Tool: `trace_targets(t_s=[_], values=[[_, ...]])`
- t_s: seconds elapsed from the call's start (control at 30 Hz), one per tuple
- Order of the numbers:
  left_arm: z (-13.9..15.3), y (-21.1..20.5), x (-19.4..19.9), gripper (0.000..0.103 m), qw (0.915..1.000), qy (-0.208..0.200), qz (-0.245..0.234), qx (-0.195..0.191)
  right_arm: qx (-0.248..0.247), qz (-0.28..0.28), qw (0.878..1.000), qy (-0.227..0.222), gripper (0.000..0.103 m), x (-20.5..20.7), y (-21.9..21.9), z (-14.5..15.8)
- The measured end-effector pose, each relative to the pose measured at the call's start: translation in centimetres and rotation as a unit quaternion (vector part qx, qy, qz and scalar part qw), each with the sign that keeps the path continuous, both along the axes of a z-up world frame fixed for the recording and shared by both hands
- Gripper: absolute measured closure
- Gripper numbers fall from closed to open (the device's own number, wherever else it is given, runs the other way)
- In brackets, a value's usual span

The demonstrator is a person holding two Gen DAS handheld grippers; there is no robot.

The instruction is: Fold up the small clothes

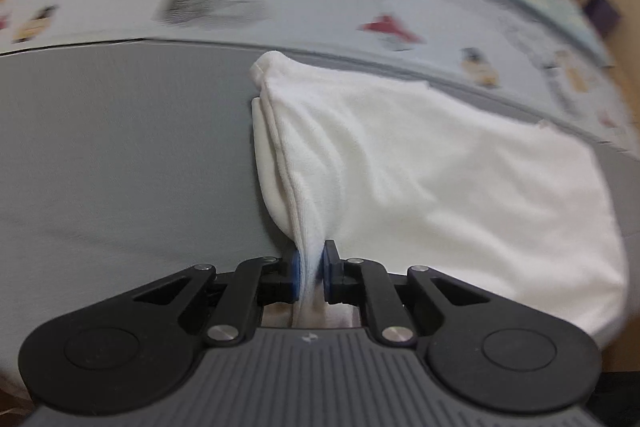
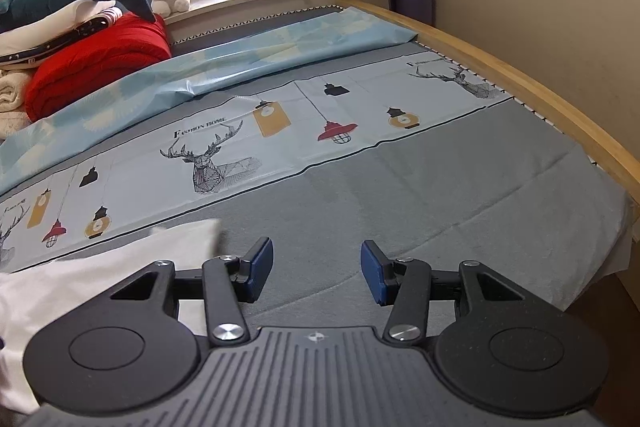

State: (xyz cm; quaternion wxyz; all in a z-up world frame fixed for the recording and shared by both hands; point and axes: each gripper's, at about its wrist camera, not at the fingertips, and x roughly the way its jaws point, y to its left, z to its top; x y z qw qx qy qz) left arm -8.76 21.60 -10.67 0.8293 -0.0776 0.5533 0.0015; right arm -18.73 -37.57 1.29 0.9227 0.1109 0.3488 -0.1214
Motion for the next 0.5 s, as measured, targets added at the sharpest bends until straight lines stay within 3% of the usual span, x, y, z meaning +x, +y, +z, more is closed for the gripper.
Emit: trace_targets(t_s=[0.1,0.17,0.33,0.5], values=[[0.2,1.2,-1.0,0.091,0.9991,0.017,0.013,0.035,-0.001,0.013,1.0,0.002,0.052,0.3,0.6,-0.1],[1.3,2.0,-1.3,0.092,0.9993,0.013,0.022,0.025,-0.007,0.023,1.0,0.003,0.052,0.5,1.1,-0.1],[4.9,0.3,-1.1,0.092,0.9979,-0.013,0.016,-0.061,-0.018,0.036,0.999,-0.003,0.052,0.2,1.2,0.2],[7.8,-6.2,0.2,0.093,0.9821,-0.043,-0.037,-0.18,-0.014,0.032,0.999,-0.008,0.052,-0.3,0.1,0.4]])
